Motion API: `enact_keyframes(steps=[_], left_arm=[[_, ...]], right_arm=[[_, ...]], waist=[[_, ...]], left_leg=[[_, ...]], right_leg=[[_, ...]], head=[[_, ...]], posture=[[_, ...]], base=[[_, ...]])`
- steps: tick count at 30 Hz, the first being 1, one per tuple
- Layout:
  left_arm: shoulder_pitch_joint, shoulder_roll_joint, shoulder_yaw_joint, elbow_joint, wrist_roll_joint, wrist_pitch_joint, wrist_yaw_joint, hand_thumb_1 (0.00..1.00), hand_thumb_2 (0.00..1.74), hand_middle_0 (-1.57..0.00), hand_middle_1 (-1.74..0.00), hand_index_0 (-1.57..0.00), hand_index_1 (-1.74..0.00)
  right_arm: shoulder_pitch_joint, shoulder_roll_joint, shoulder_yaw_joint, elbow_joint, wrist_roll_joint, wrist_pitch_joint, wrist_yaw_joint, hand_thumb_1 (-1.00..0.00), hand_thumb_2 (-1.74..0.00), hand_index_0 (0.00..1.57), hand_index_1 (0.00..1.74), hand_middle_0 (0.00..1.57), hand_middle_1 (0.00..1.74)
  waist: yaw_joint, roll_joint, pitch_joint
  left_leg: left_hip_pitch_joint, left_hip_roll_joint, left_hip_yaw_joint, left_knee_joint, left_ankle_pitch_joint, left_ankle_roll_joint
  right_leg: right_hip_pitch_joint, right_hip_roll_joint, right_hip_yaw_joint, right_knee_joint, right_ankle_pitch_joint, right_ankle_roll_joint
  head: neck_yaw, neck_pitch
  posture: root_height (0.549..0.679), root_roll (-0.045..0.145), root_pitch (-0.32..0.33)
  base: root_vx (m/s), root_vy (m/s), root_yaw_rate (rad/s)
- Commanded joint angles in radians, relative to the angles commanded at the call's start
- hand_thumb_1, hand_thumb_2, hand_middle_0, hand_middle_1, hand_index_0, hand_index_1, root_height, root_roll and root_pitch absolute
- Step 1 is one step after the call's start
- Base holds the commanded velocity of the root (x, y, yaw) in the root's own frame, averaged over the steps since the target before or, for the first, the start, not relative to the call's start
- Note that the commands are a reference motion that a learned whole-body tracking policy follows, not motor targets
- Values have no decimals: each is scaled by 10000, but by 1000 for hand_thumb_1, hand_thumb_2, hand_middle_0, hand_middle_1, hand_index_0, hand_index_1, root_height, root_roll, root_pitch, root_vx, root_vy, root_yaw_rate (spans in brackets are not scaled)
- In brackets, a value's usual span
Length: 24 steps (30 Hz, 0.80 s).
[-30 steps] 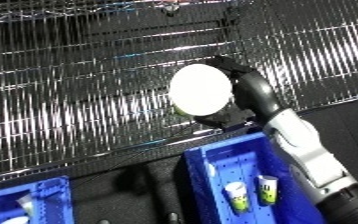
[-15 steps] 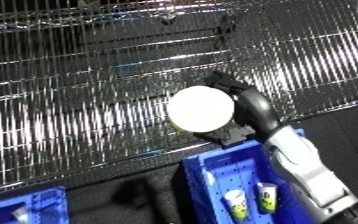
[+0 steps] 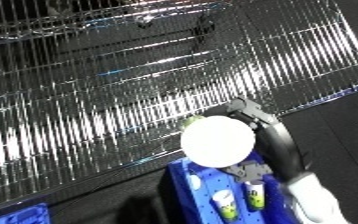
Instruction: Pick up the object and place it into the box
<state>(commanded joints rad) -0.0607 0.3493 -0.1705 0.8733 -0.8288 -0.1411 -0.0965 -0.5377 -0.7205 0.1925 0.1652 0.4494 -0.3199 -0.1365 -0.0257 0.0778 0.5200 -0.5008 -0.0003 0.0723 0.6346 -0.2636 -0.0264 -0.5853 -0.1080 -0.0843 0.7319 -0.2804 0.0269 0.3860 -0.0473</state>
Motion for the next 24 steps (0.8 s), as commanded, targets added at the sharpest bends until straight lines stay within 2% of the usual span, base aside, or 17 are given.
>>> enact_keyframes(steps=[4, 7, 13, 16, 20, 24], left_arm=[[72, -54, 234, 152, -85, -100, -25, 0, 0, 0, 0, 0, 0], [114, -96, 328, 260, -120, -190, -48, 0, 0, 0, 0, 0, 0], [234, -187, 326, 457, -156, -414, -145, 0, 0, 0, 0, 0, 0], [218, -171, 211, 543, -227, -460, -185, 0, 0, 0, 0, 0, 0], [89, -119, 12, 649, -345, -464, -229, 0, 0, 0, 0, 0, 0], [-9, -104, -191, 890, -396, -540, -384, 0, 0, 0, 0, 0, 0]], right_arm=[[1277, 424, -588, 11, 353, -418, -514, -900, -1566, 1413, 1566, 1413, 1566], [2084, 742, -891, 353, 816, -807, -684, -900, -1566, 1413, 1566, 1413, 1566], [3101, 1073, -1332, 1794, 2043, -1472, -262, -900, -1566, 1413, 1566, 1413, 1566], [3224, 1080, -1331, 2844, 2280, -1435, -101, -900, -1566, 1413, 1566, 1413, 1566], [3069, 949, -1198, 4320, 2694, -956, 100, -900, -1566, 1413, 1566, 1413, 1566], [2853, 853, -1331, 5828, 3161, -591, 553, -700, -1218, 1099, 1218, 1099, 1218]], waist=[[-242, -105, 0], [-378, -164, 0], [-523, -156, 0], [-529, -107, 0], [-485, -33, 0], [-389, 75, 0]], left_leg=[[256, 74, 59, -257, 37, -30], [430, 114, 94, -404, 49, -44], [756, 132, 143, -570, 24, -54], [854, 105, 147, -576, -6, -45], [940, 59, 107, -548, -21, -33], [1073, -10, 12, -557, 32, -23]], right_leg=[[199, 82, 67, -240, 42, 56], [356, 108, 101, -419, 88, 93], [642, 101, 140, -646, 144, 123], [752, 94, 157, -705, 160, 111], [864, 88, 179, -743, 186, 75], [1039, 78, 170, -782, 187, 35]], head=[[-83, -134], [37, -278], [744, -677], [1262, -937], [2175, -1411], [2929, -1858]], posture=[[640, 81, 117], [642, 80, 114], [646, 80, 104], [647, 81, 97], [647, 82, 88], [648, 83, 76]], base=[[-6, 2, -119], [-3, -4, -94], [0, 1, -67], [2, 6, -41], [-3, 6, -16], [10, 2, 17]])
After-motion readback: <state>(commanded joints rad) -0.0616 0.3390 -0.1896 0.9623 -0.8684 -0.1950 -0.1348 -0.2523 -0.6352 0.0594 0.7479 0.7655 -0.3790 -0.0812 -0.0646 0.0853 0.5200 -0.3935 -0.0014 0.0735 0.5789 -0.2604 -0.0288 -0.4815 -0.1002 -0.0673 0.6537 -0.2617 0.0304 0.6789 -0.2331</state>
